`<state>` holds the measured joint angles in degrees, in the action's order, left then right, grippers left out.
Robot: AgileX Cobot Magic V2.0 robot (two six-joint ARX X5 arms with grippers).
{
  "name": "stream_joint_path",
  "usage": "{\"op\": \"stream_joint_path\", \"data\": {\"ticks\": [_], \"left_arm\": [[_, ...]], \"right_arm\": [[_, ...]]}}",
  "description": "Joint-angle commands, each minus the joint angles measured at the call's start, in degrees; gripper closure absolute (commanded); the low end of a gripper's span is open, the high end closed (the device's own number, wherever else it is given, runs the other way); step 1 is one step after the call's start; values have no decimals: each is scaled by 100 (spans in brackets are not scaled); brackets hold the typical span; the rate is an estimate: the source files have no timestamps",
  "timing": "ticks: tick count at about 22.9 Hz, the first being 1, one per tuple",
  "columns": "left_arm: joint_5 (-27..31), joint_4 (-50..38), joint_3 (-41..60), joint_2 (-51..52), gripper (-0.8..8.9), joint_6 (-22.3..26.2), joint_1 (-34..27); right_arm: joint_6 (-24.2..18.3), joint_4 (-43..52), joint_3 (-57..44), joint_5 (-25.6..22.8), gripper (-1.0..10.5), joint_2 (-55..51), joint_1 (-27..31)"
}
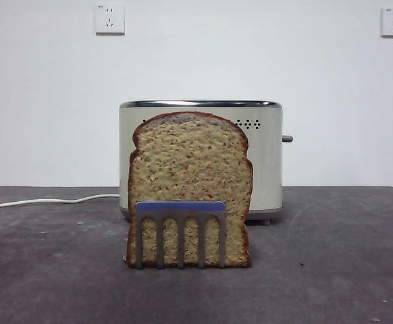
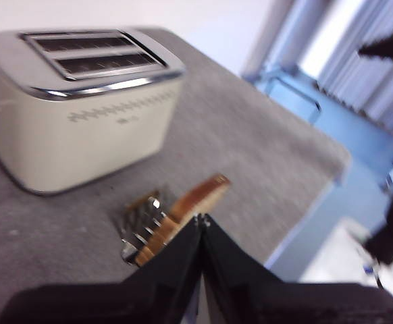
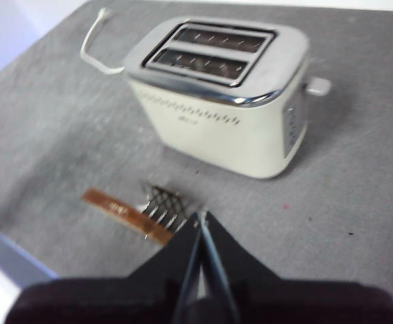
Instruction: Pick up a slice of bread from the rack,put the bread on the toaster,press the button
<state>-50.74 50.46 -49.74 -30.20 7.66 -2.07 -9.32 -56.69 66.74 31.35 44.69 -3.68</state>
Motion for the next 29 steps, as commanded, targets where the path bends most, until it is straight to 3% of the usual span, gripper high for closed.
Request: {"op": "stream_joint_path", "data": {"ticks": [1, 8, 9, 11, 12, 17, 29], "left_arm": [[94, 459, -354, -212, 821, 977, 275], [468, 822, -658, -407, 807, 1360, 785], [472, 789, -658, -426, 732, 1360, 848], [638, 708, -662, -485, 374, 1355, 990], [769, 656, -669, -546, 304, 1340, 1093], [1401, 573, -1152, -1305, 305, 1375, 1937], [3403, 424, -2575, -4266, 306, 2721, 4441]], "right_arm": [[-323, -96, 31, 7, 959, 33, -87], [-326, -186, 31, 0, 959, 28, -101], [-326, -192, 31, 2, 959, 31, -101], [-326, -192, 31, 4, 959, 31, -101], [-326, -192, 31, 4, 959, 31, -101], [-326, -192, 31, 4, 959, 33, -101], [-367, -225, 31, 9, 959, 77, -101]]}}
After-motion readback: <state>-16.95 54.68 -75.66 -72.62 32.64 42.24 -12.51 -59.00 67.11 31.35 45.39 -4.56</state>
